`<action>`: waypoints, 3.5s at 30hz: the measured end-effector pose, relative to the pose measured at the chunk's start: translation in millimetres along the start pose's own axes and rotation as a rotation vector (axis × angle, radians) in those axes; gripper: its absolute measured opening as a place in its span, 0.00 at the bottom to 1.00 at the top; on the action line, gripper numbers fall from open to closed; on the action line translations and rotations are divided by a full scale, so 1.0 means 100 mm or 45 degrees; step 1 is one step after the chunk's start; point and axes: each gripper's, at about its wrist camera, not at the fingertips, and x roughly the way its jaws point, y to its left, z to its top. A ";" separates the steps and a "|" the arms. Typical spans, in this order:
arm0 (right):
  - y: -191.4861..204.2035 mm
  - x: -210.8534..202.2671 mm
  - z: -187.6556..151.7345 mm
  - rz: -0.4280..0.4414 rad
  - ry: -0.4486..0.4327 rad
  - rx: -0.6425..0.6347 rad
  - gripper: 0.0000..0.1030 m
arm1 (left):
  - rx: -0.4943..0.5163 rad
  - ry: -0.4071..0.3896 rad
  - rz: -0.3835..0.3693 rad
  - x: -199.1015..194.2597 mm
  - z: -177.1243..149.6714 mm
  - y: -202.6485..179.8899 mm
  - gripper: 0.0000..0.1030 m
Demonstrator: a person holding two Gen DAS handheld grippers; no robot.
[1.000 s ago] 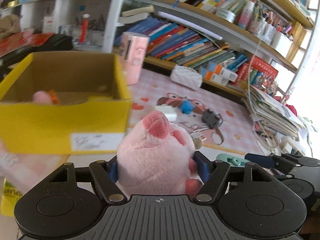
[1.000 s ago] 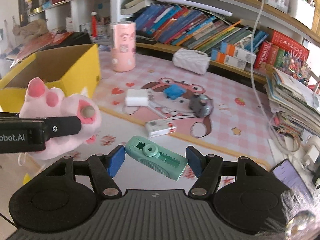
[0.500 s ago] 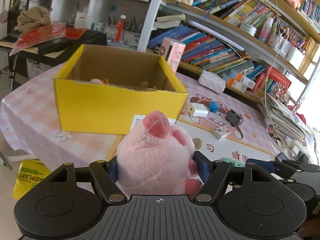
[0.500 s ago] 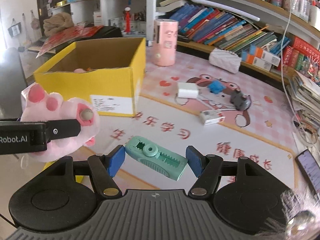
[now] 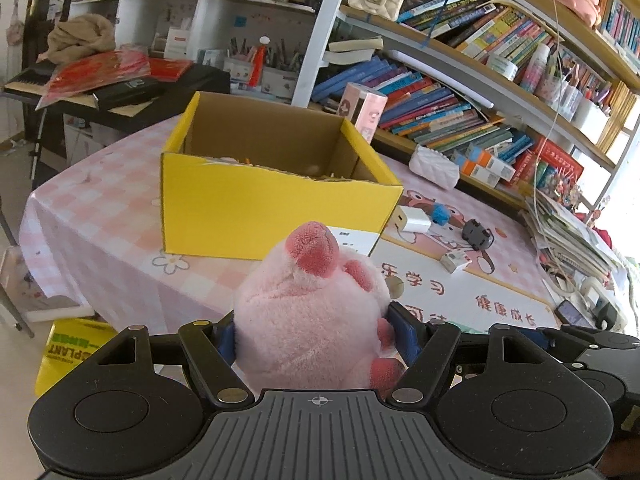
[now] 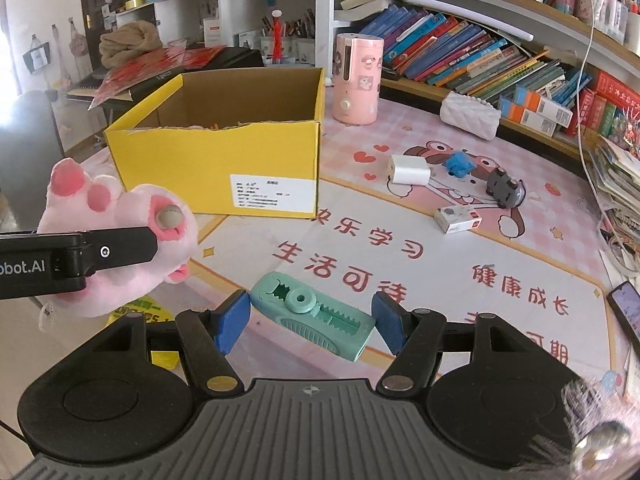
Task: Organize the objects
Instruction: 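Carry the pig plush with the left gripper while the right carries the dispenser toward the yellow box, then lower the pig plush into the yellow box, open the left gripper while the right holds the dispenser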
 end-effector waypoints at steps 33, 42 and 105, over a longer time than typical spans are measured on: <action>0.39 -0.08 0.16 -0.043 -0.088 -0.018 0.63 | 0.040 -0.181 -0.008 -0.34 0.21 0.32 0.70; 0.33 -0.02 0.56 -0.025 -0.194 -0.029 0.63 | 0.042 -0.297 0.034 -0.20 0.63 0.31 0.70; 0.31 2.10 2.23 0.254 -0.027 -0.352 0.63 | 0.354 -0.179 0.312 1.28 1.07 -0.03 0.93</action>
